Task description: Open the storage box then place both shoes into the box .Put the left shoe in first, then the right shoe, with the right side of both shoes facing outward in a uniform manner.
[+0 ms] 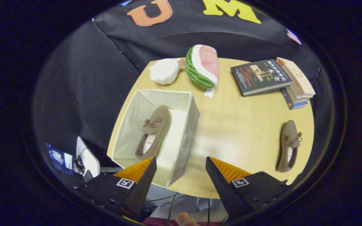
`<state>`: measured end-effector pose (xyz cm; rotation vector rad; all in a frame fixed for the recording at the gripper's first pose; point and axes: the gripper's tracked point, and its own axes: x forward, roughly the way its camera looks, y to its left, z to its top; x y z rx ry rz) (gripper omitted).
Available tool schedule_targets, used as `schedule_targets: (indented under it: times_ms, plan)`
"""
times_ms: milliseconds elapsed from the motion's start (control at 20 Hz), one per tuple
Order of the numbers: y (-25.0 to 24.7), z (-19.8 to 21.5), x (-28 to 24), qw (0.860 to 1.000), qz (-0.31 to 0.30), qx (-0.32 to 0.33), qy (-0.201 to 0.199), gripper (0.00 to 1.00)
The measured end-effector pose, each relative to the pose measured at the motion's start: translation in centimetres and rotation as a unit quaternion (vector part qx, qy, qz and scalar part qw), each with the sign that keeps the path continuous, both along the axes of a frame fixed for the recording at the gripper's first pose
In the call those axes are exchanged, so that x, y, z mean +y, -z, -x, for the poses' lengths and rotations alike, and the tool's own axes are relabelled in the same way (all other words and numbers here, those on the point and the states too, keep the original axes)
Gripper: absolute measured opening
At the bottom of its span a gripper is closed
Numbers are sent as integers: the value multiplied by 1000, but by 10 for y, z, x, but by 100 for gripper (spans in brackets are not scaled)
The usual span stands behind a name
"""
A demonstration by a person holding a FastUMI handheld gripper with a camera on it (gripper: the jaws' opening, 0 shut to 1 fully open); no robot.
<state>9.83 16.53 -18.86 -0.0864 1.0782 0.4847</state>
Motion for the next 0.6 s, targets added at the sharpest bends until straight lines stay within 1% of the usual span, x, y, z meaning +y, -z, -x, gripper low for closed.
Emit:
schedule_targets:
  times_ms: [200,600]
  plan:
    - [9,-11,-62,1000,24,-14,-4,96]
    - [51,-58,-213,995,66,-11,79,96]
